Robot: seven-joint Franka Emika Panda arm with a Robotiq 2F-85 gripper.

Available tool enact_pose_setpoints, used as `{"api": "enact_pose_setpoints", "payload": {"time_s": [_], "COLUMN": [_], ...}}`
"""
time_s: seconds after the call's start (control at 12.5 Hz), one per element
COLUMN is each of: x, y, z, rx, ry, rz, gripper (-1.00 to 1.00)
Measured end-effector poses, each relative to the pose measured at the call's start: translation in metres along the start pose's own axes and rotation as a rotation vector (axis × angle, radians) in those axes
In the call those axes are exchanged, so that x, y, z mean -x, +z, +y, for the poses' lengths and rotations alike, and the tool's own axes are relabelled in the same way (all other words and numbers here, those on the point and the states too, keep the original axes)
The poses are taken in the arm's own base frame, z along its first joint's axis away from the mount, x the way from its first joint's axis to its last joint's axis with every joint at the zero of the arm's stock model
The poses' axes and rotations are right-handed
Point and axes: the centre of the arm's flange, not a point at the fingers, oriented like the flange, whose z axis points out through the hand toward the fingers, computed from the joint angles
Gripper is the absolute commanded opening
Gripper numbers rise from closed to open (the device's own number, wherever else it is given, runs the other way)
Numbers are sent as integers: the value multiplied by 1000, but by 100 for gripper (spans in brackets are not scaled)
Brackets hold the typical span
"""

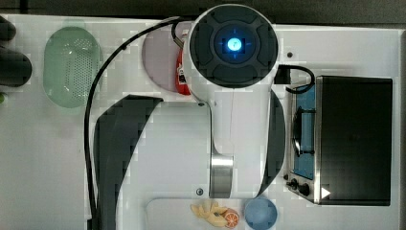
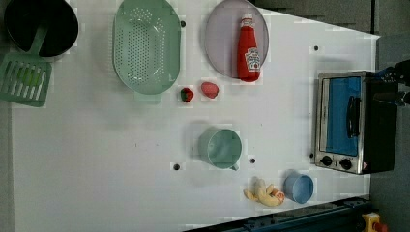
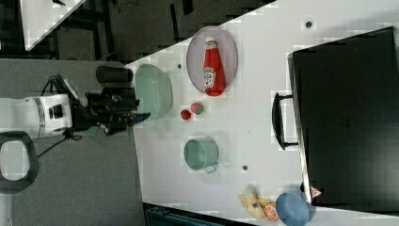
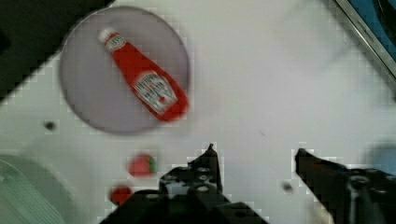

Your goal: Pick ketchup from plate and place it on table.

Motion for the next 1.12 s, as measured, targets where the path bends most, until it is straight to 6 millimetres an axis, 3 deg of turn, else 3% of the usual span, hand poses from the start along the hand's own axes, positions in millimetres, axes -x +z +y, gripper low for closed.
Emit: {"api": "enact_pose_setpoints", "payload": {"time_s": [0.08,0.24,0.48,0.64,0.72,0.88,1.12], "x": [13,38,52,49,44,25,0], "y": [-1,-22,-67,-76,-69,-29,72], "z": [13,34,36,26,19,-3,-46], "rx": [66,104,35,-1,-2,23,67], "ry": [22,39,29,5,-18,-89,-242], "rz": [-67,-106,-26,9,8,-31,-121], "gripper": [59,99,100,100,100,100,100]}}
